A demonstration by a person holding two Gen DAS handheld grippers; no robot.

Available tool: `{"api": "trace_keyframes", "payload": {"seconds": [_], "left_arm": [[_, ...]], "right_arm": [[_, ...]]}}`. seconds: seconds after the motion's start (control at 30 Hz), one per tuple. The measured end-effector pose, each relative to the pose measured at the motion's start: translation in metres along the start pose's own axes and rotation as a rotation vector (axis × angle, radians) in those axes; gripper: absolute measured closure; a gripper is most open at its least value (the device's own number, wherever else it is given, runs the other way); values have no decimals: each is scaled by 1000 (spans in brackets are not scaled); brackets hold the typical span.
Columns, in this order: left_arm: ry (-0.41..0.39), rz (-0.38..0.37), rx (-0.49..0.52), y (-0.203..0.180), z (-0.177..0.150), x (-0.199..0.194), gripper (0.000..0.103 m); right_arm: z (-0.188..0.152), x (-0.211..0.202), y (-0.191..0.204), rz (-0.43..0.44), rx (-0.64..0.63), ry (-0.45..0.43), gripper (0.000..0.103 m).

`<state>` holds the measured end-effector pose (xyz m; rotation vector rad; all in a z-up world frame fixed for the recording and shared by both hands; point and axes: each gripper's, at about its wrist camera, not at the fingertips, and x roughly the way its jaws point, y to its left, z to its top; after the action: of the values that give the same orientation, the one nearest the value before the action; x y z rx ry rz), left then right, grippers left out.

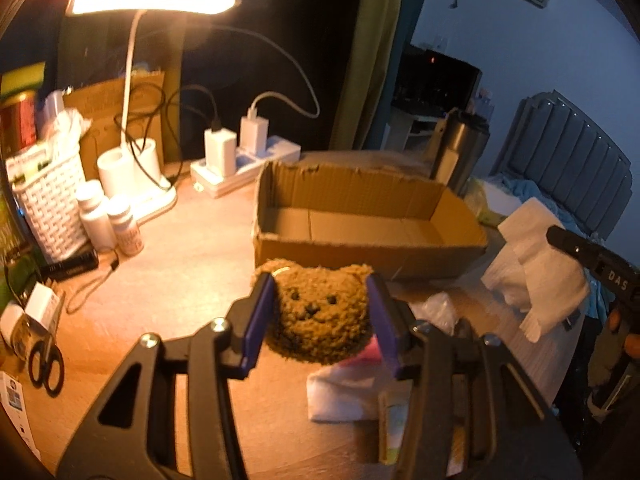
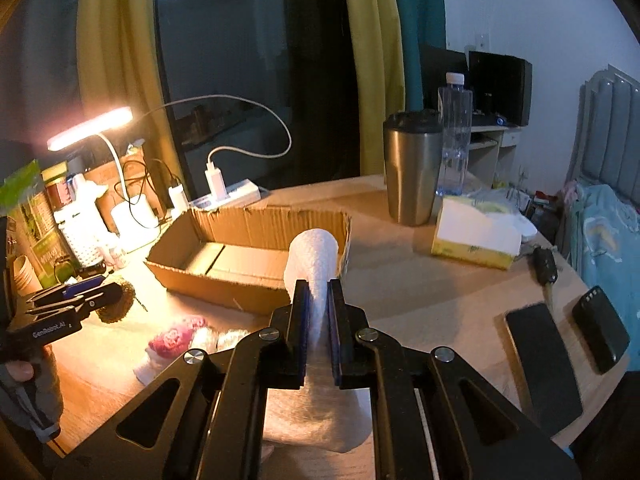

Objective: Organize soft objects
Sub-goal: 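Lift the teddy bear with the left gripper while the right gripper carries the towel toward the box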

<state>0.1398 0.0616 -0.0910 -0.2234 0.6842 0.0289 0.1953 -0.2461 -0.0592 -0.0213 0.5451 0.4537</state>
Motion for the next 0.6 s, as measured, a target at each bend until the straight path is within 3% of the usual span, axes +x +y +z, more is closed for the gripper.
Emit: {"api": "trace_keyframes", "payload": {"seconds": [0.6], "left_arm": [[-130,-16,56,-28,51,-15,55]], "right_arm": [[42,-2,-2,36,-44,-105,93]]}}
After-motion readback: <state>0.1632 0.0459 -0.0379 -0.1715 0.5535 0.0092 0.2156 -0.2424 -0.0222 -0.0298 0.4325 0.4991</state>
